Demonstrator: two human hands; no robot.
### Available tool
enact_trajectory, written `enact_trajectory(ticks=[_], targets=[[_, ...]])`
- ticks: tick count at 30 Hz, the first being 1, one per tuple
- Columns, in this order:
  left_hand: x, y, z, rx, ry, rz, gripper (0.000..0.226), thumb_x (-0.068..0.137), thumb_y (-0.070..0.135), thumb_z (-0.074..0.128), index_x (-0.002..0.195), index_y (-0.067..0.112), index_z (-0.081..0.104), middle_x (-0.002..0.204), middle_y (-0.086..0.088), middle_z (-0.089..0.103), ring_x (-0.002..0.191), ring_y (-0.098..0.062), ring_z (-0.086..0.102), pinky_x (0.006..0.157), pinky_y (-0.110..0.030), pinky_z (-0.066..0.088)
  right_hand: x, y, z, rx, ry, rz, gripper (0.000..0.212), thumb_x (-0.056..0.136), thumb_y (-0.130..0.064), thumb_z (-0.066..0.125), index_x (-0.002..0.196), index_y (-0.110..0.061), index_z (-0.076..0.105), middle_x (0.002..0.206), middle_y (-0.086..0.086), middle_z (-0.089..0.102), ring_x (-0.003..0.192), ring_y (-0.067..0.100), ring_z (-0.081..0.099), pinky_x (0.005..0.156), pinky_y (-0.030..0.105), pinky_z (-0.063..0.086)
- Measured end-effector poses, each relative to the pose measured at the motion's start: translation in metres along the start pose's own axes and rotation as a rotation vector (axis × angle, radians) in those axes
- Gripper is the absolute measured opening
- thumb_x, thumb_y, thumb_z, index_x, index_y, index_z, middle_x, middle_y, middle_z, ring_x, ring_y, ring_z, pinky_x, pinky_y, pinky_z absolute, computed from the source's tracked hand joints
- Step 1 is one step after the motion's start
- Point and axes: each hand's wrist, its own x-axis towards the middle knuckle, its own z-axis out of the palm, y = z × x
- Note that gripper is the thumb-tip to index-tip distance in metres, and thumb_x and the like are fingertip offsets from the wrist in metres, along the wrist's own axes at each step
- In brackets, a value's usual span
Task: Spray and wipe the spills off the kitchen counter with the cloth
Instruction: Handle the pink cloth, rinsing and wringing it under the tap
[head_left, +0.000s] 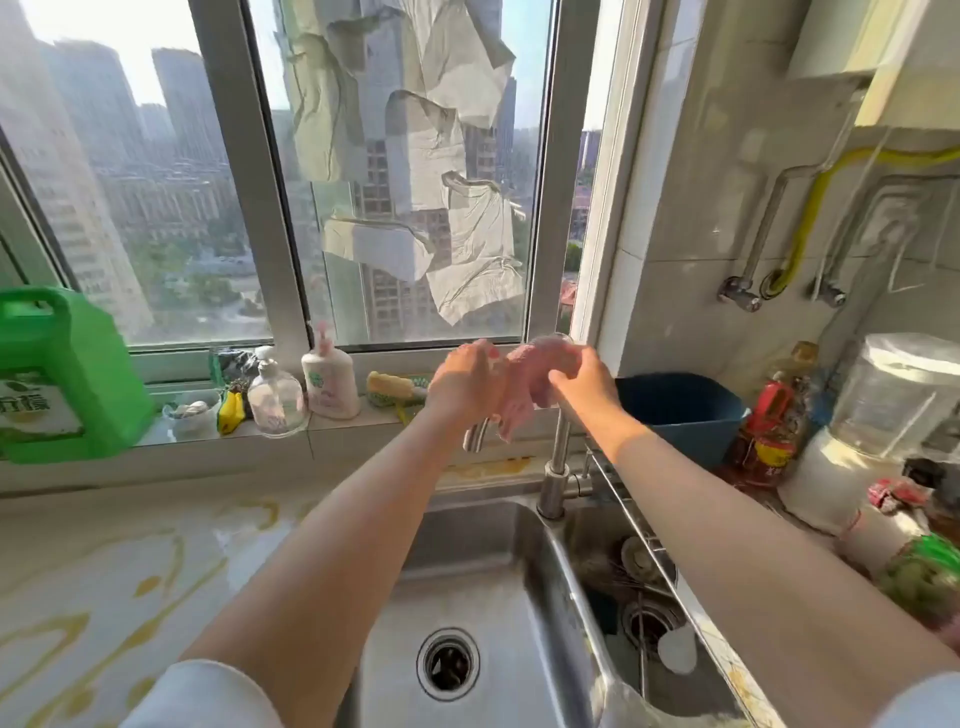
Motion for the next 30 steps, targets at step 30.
enact_trajectory(ticks=[30], targets=[[-0.118, 0.034, -0.059, -0.024, 0.074, 0.021, 0.026, 0.100, 0.037, 0.051, 0.099, 0.012, 0.044, 0.084, -0.001, 0.051, 0.086, -0.021, 0.050, 0.075, -0.030, 0.038, -0.077, -0.026, -0.075, 0.049, -0.473, -0.378, 0.029, 0.079, -0.016, 0.076, 0.103, -0.003, 0.065, 0.098, 0.013, 0.069, 0.089, 0.022, 0.064, 0.084, 0.038, 0.056]])
